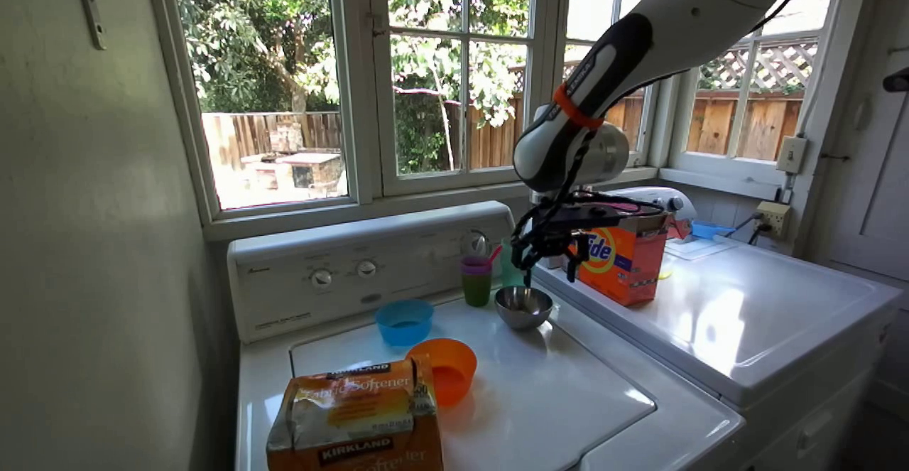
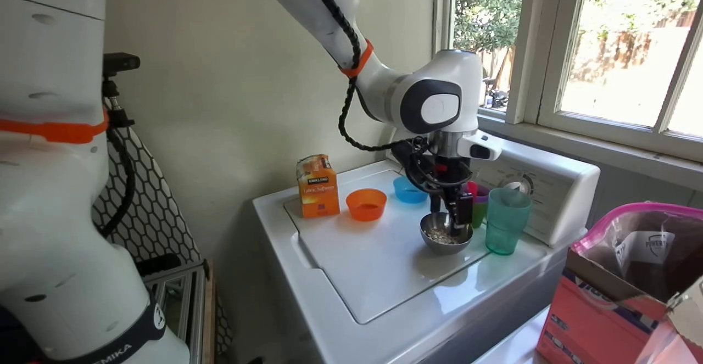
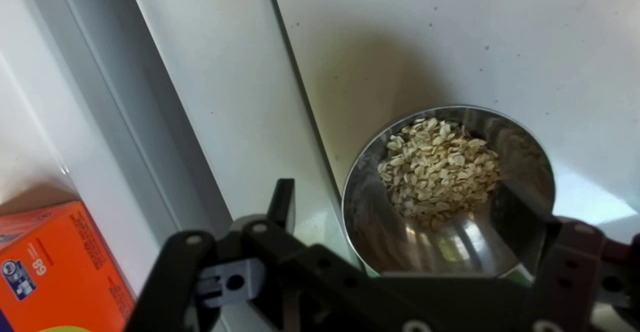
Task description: Pour the contents in the silver bowl into the blue bowl.
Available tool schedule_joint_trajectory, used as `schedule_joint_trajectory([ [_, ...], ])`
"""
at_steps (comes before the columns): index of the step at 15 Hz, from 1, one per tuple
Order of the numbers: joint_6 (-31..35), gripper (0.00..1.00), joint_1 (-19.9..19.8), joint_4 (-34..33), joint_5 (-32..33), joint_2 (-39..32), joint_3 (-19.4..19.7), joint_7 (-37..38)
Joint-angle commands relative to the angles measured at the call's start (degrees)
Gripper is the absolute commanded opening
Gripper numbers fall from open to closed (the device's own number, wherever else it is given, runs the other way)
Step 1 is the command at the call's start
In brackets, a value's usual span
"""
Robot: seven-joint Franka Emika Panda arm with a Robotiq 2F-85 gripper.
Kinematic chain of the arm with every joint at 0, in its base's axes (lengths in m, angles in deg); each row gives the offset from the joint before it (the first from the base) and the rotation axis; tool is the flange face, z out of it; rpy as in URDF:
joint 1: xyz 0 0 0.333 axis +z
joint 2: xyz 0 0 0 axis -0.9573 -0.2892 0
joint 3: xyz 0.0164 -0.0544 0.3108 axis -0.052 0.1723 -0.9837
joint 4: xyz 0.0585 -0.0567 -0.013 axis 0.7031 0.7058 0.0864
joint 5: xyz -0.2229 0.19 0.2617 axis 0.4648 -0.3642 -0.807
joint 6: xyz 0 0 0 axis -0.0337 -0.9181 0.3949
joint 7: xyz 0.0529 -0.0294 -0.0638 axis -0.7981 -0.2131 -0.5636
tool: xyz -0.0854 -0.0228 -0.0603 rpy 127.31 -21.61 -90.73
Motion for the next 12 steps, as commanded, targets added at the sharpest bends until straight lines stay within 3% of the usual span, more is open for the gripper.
schedule_joint_trajectory([
  [1,-1.9,1.00,0.3,-2.7,-0.1,-3.2,1.4,3.3],
  [10,-0.5,1.00,-0.2,-1.4,-2.2,-3.5,1.9,4.9],
  [12,4.3,1.00,0.6,2.5,-1.5,0.5,1.5,4.7],
])
